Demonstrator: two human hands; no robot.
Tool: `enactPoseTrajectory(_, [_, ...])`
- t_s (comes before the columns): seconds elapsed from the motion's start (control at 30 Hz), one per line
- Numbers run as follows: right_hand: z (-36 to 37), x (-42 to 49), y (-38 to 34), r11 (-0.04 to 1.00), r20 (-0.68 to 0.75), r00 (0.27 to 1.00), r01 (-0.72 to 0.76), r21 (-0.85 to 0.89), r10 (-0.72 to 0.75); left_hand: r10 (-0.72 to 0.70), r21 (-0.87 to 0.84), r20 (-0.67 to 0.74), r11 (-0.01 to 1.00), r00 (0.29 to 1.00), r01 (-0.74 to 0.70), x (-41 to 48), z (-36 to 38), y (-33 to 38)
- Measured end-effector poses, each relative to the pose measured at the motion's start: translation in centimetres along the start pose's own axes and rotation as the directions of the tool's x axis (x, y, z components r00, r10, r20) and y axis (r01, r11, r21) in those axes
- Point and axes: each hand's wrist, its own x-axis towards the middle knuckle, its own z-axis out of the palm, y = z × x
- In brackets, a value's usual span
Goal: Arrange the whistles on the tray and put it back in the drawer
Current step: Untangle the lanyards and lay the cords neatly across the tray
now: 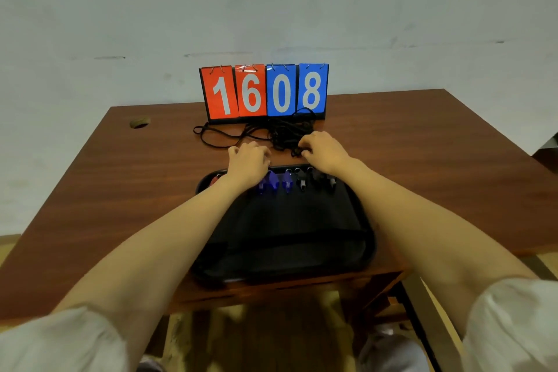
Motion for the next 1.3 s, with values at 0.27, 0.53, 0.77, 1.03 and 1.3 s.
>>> enactPoseTrajectory(0.27, [3.1,9.7,0.5,0.991,0.062,0.998,-0.010,0.134,0.002,-0.186,-0.203,0.083,0.959,0.979,0.199,8.9,2.5,-1.3])
enactPoseTrajectory(0.53, [7.0,12.8,2.2,0.999,0.110,0.993,-0.035,0.011,0.034,-0.205,-0.306,0.062,0.928,0.977,0.214,13.0,5.1,-1.5])
enactPoseTrajectory(0.77, [6.6,11.9,2.5,0.998,0.070,0.996,-0.056,0.038,0.053,-0.161,-0.289,-0.126,0.950,0.979,0.119,12.5,4.6,-1.6])
enactPoseTrajectory(1.03, [1.6,8.8,-0.5,0.857,-0.165,0.979,-0.020,0.515,0.122,-0.126,-0.477,-0.262,0.879,0.957,-0.015,9.3,-0.1,0.0])
enactPoseTrajectory(1.3, [-5.6,4.8,-3.1,0.830,-0.218,0.974,0.073,0.552,0.059,-0.063,-0.753,-0.155,0.654,0.986,-0.076,5.2,-5.2,3.0])
